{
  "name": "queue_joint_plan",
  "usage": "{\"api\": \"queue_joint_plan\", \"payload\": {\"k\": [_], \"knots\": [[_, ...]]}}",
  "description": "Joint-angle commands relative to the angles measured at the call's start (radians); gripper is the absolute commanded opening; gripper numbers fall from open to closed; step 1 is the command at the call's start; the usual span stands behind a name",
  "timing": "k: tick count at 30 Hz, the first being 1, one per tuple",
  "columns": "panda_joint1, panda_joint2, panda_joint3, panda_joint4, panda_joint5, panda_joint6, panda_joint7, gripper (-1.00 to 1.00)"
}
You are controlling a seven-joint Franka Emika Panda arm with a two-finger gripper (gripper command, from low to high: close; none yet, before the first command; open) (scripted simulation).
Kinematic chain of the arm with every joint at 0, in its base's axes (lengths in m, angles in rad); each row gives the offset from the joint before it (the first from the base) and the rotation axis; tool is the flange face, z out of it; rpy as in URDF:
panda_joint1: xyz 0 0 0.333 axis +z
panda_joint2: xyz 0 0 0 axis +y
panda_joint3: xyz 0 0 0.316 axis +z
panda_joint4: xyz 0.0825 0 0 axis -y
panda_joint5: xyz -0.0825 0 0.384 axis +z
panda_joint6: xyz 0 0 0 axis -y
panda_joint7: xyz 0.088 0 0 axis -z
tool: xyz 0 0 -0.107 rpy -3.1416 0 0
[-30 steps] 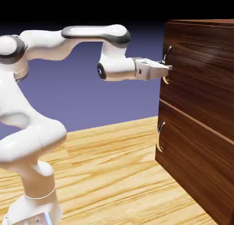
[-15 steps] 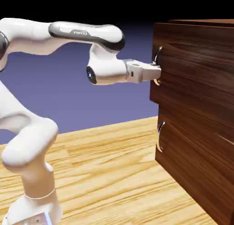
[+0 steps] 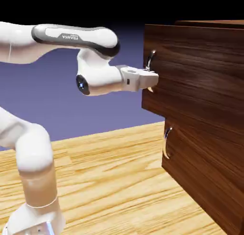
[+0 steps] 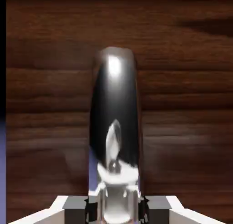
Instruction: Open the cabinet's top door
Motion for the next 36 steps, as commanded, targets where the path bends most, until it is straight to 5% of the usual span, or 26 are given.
{"api": "queue_joint_plan", "payload": {"k": [1,13,19,36], "knots": [[0.032,-0.025,-0.032,-0.019,-0.043,0.006,0.022,-1.00],[0.386,-0.340,-0.337,-0.178,-0.565,0.174,0.287,-1.00],[0.401,-0.434,-0.366,-0.248,-0.826,0.176,0.514,-1.00],[-0.034,-0.645,-0.569,-0.358,-1.467,-0.433,0.963,-1.00]]}}
